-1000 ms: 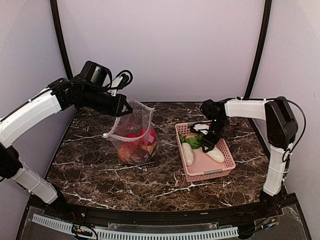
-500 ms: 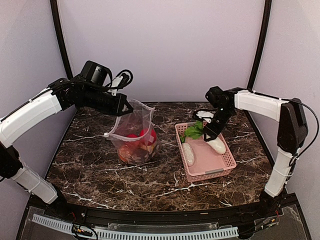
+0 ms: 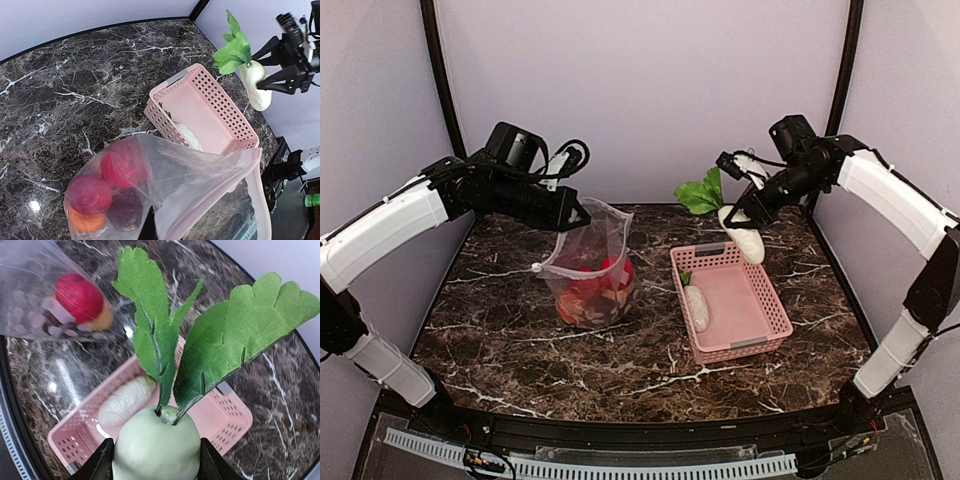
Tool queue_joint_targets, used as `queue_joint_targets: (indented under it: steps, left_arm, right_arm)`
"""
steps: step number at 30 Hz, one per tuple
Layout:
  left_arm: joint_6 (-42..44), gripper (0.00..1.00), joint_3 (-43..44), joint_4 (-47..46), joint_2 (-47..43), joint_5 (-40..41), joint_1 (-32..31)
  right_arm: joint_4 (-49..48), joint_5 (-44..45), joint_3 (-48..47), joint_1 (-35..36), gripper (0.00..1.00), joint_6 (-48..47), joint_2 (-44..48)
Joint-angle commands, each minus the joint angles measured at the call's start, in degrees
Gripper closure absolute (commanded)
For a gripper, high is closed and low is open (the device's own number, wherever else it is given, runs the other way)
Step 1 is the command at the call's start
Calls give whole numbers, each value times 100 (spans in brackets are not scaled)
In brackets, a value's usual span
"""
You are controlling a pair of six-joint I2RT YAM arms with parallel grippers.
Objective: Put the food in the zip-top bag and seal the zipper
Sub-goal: Pick up the fake vegetable from the bin, then place the fake vegetable in the zipper food storage bag.
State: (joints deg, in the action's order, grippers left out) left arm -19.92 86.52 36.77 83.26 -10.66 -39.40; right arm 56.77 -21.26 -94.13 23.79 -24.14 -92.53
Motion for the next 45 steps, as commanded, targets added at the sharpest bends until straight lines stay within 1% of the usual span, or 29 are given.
queue_joint_targets:
  steps: [1,9,12,15,20,22,26,29,32,34,37,42,45]
  left_arm:
    - [-28,99,95,-85,25,-44,-15]
    - [6,99,185,-153,124,-11,-15]
    - [-6,99,257,-143,161,23,-13]
    - [-58,99,249,-184,129,103,-15]
    - [-493,99,108,-559,82,177,-15]
    - [-775,99,-23,-815,9,226,-15]
    - [-1286,99,-281,-1327,-220,457,-15]
    - [-1691,99,-426,-1537,-474,910,-15]
    - [-2110,99,-721,-1908,-692,1378,-15]
    - [-2428,99,-1070,-2138,-848,1575,-15]
    - [-2804,99,-1371,-2468,-1053,1741,-15]
    - [-2990,99,-1602,-2570,-1120,2003,-15]
    - [-3141,99,-1728,-2755,-1119,2061,-15]
  right_arm:
    - [-488,-1630,-528,314,67,-132,360]
    - [-1998,-2804,-676,912,66,204,593]
    - [-2442,-3016,-778,1053,66,506,428]
    - [-3034,-2989,-908,1166,66,992,236]
    - [-4133,-2791,-1173,1243,66,2373,-231]
    - [-4379,-2663,-1348,1302,66,2858,-480]
    - [-4491,-2427,-1793,1418,65,3386,-980]
    - [-4483,-2274,-2138,1549,65,3643,-1254]
    - [-4178,-1936,-2534,1770,64,3447,-1442]
    - [-3984,-1613,-2781,1915,63,3332,-1622]
    - [-3888,-1251,-2940,2090,60,3306,-1782]
    - [-3785,-1179,-3256,2200,60,3248,-1953]
    - [-3779,-1157,-3267,2296,62,3186,-1974]
